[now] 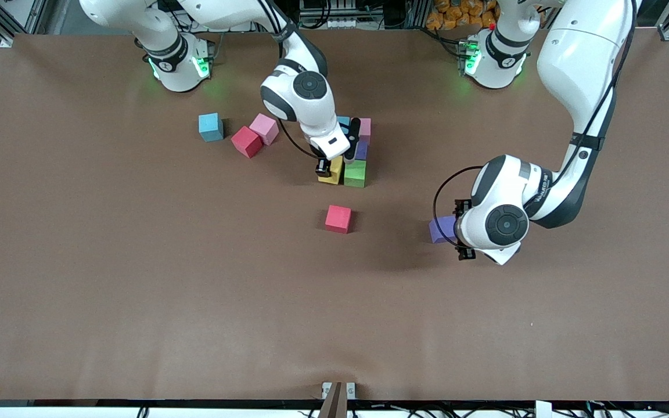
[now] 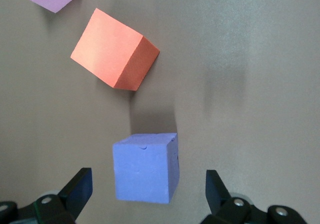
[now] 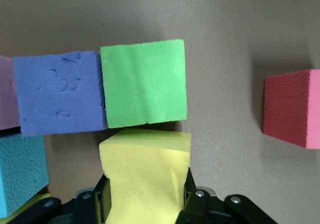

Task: Form number 2 with 11 blocks
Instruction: 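Set the yellow block below green with the right gripper while left grasps blue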

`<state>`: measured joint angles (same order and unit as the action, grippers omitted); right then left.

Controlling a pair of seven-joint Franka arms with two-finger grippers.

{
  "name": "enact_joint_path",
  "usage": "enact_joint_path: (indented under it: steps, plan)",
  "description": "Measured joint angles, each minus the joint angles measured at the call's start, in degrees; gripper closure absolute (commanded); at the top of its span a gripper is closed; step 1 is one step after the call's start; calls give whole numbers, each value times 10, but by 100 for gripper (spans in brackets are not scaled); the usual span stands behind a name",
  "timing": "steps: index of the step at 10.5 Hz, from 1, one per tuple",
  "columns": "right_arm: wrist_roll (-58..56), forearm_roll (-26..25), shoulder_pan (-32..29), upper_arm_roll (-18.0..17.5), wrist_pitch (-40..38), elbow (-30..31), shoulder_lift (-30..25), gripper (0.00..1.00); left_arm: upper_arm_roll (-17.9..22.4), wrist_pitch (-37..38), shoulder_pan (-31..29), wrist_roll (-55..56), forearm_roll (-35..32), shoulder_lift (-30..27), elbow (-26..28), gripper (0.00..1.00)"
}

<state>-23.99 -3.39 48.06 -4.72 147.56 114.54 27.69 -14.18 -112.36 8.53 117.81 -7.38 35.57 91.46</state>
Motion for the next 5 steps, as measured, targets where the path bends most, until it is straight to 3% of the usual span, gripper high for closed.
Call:
enact_joint_path:
  steps: [5]
  plan:
    - [1, 0, 1, 0, 0, -3, 4, 44, 0, -101, 1, 5, -1, -27, 91, 0]
